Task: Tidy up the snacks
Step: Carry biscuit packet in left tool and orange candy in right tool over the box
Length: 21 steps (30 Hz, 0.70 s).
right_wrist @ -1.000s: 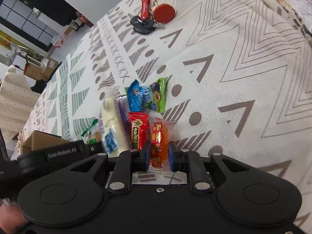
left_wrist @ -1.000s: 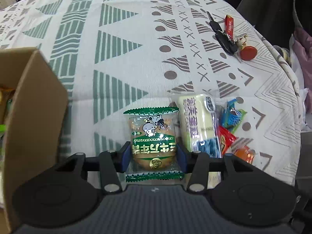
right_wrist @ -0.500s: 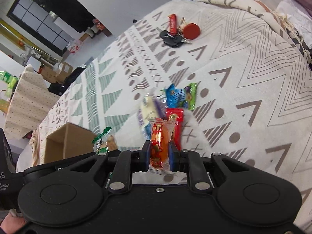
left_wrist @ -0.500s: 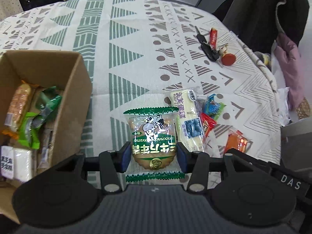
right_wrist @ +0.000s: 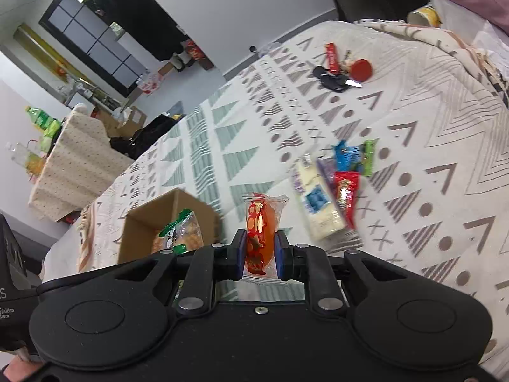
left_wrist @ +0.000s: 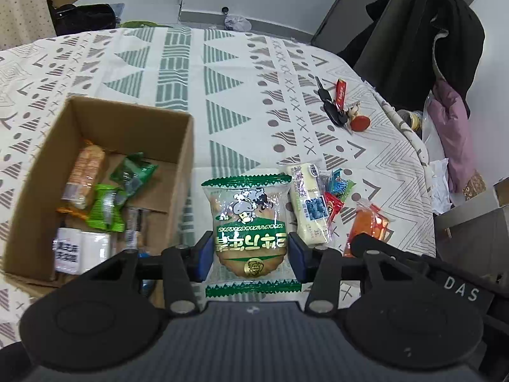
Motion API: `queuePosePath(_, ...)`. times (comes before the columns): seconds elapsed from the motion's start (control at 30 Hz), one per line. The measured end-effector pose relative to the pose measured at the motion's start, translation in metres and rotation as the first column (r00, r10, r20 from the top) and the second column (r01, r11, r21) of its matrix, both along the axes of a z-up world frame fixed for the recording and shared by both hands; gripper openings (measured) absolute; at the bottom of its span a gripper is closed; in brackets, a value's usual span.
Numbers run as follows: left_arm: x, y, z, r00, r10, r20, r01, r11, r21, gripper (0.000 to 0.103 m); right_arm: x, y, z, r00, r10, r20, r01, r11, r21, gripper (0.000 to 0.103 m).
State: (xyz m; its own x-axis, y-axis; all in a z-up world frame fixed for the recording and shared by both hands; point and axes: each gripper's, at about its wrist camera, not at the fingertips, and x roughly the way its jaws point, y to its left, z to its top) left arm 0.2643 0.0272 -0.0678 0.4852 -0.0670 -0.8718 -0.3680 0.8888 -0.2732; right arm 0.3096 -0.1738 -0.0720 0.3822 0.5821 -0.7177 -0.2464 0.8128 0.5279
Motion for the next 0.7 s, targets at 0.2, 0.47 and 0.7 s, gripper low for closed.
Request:
queuePosePath(0.2,-0.017,0.021,0.021,0.999,0.019,0.035,-0.019,1.0,0.008,0.048,-0.016,0.018,0.013,1.0,0.017,0.02,-0.017,1.0,0.022,0.018)
queuePosePath(0.47,-0.036,0.052,0.036,0.997,0.05,0.058,-0.051,0.999,0.012,0.048,-0.03,0.047,0.027,0.997,0.056,0.047,-0.057,0.998,0.032,0.018)
queuePosePath(0.7,-0.051,0.076,0.038,0.994,0.089,0.059,-0.09,0.996,0.017,0.048,-0.038,0.07,0.032,0.994,0.095,0.055,-0.097,0.994,0.041,0.018)
